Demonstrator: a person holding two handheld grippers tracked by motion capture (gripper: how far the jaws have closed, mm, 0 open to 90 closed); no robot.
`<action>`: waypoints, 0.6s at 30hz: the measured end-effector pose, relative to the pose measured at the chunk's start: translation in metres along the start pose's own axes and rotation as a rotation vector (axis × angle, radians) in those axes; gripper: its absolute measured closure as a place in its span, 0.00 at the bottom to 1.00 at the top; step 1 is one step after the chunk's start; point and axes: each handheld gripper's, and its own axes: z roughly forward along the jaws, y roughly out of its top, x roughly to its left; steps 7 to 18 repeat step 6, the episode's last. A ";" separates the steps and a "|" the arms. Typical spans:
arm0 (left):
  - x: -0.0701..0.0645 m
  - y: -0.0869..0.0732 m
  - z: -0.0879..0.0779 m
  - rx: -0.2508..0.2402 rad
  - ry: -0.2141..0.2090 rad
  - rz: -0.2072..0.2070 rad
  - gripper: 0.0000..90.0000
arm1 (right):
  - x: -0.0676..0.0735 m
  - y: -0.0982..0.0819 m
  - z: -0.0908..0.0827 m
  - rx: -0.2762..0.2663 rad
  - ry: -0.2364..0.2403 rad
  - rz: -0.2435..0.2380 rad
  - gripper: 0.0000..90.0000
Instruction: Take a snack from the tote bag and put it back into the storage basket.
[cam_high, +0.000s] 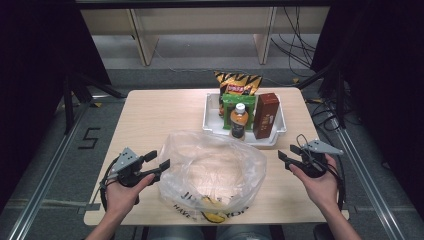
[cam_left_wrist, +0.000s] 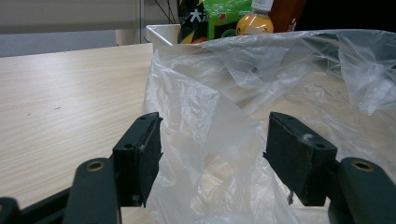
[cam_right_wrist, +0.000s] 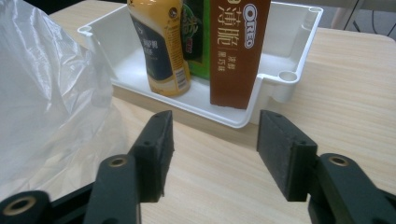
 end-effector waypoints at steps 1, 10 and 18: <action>0.001 -0.001 0.000 0.000 0.000 0.003 0.39 | 0.002 0.000 0.000 0.010 -0.002 0.011 0.49; 0.002 -0.002 0.001 -0.001 0.010 -0.020 0.39 | 0.002 -0.002 0.002 0.043 -0.026 0.002 0.46; 0.002 -0.002 0.001 -0.001 0.010 -0.020 0.39 | 0.002 -0.002 0.002 0.043 -0.026 0.002 0.46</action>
